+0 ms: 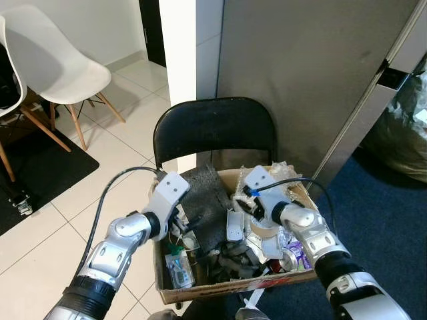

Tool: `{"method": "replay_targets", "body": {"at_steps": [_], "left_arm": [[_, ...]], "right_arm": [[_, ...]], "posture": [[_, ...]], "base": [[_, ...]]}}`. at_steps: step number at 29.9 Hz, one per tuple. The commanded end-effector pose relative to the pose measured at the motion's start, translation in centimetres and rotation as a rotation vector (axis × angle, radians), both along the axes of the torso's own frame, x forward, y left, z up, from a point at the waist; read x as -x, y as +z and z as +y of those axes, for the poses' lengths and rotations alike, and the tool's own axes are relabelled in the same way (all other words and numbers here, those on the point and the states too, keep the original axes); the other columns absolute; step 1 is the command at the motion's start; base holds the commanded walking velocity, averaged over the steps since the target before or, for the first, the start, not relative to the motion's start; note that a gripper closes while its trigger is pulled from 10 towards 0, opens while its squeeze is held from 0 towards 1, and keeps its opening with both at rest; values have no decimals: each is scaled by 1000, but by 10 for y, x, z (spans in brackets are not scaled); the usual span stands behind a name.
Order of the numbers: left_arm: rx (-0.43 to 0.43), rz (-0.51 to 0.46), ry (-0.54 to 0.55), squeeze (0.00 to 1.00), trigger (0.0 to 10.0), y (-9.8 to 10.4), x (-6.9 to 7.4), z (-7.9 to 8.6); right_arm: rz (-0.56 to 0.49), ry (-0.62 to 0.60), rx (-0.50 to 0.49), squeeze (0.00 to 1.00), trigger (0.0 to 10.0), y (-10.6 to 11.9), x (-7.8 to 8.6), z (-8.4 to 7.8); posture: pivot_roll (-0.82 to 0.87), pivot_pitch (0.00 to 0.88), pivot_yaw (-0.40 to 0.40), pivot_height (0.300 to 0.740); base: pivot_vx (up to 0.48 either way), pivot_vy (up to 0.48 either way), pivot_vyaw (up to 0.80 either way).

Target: Picking trash to rubbish bin

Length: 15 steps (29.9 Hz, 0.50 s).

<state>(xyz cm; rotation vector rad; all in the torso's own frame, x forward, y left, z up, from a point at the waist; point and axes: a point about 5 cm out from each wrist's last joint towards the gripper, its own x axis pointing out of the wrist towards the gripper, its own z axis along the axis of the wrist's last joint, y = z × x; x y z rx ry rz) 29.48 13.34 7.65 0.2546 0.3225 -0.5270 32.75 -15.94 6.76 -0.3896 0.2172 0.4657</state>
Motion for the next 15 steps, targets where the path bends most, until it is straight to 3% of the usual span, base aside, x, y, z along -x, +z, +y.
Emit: {"method": "replay_targets", "body": {"at_steps": [1,2,4,5,7,11,13,15], "left_arm": [[-37,-66,186,0,10000,6,-12,18],[-37,-66,186,0,10000,6,-12,18],[6,-234,504,0,10000,23,-22,49],[6,-234,504,0,10000,23,-22,49],[167,-218,649,0,10000,29,-19,63],[165,-242,626,0,10000,31,-14,64],[156,-246,554,0,10000,32,-15,54],[157,-237,534,0,10000,31,-16,49]], "right_arm": [[-146,-128,-74,0,10000,23,-13,-7],[-146,-128,-74,0,10000,23,-13,-7],[-211,-405,-483,0,10000,42,-18,-16],[-211,-405,-483,0,10000,42,-18,-16],[-134,-559,-605,0,10000,30,-13,-28],[-98,-546,-524,0,10000,16,-5,-25],[-90,-503,-451,0,10000,9,1,-16],[-95,-499,-439,0,10000,9,1,-14]], "posture": [[-55,10,17,740],[-55,10,17,740],[-55,14,20,740],[-55,14,20,740],[-55,14,20,740],[-55,20,30,740],[-55,20,30,740],[-55,20,30,740]], "base": [[0,0,0],[0,0,0],[0,0,0],[0,0,0],[0,0,0],[0,0,0],[0,0,0],[0,0,0]]}}
